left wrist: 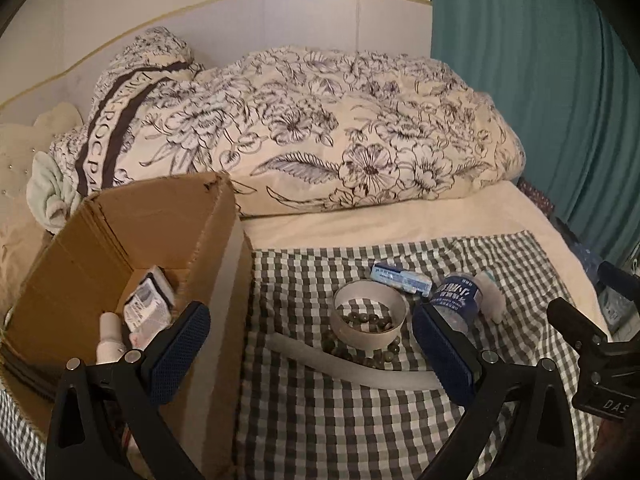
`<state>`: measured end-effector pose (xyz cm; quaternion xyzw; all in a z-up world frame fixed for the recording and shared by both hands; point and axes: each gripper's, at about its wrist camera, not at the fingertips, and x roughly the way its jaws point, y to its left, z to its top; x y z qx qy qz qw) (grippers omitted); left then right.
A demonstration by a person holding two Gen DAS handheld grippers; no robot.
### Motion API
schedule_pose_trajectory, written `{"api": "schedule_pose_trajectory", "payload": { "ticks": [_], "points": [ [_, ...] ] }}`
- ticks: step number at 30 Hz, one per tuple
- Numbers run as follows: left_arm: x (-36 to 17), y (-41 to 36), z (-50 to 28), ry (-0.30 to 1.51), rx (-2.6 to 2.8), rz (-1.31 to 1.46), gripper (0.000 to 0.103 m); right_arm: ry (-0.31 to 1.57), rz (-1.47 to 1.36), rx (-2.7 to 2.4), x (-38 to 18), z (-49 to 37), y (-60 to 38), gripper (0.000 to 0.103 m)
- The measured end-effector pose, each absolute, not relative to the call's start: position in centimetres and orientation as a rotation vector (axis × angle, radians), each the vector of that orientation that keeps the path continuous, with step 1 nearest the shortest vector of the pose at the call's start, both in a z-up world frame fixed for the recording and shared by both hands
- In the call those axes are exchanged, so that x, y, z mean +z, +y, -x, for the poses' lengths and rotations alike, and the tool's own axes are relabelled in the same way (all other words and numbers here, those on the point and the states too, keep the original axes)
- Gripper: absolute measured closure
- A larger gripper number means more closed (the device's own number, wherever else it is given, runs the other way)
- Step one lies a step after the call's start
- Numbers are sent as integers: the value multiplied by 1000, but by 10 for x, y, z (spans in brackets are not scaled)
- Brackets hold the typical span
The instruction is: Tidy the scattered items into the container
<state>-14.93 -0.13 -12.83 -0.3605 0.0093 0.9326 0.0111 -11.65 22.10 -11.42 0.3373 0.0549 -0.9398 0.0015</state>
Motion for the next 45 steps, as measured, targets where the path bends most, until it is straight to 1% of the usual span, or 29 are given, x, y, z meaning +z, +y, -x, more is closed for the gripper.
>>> {"api": "schedule_pose_trajectory", "payload": {
  "ticks": [5,9,13,14,15,16,20,25,31,39,45],
  "points": [
    [-150,5,165,54,2892,1187,0,191,-1119,-2932,-131,129,223,0],
    [-158,14,172,166,2944,1153,0,195,-1150,-2913,-139,136,227,0],
    [-159,19,180,187,2962,1118,2,183,-1182,-2925,-147,141,238,0],
    [-158,20,181,192,2968,1103,4,167,-1195,-2932,-149,143,243,0],
    [-158,22,182,206,2965,1091,11,152,-1204,-2936,-151,144,246,0],
    [-159,25,184,213,2954,1093,15,137,-1208,-2937,-152,144,249,0],
    [-174,30,197,199,2918,1158,15,121,-1222,-2933,-157,148,254,1],
    [-199,30,214,173,2887,1274,20,136,-1250,-2916,-166,152,257,2],
    [-215,29,225,168,2876,1323,20,116,-1323,-2890,-185,161,265,9],
    [-232,29,236,169,2861,1378,20,82,-1374,-2864,-209,179,271,9],
    [-244,27,245,147,2840,1423,30,115,-1395,-2840,-223,193,267,10]
  ]
}}
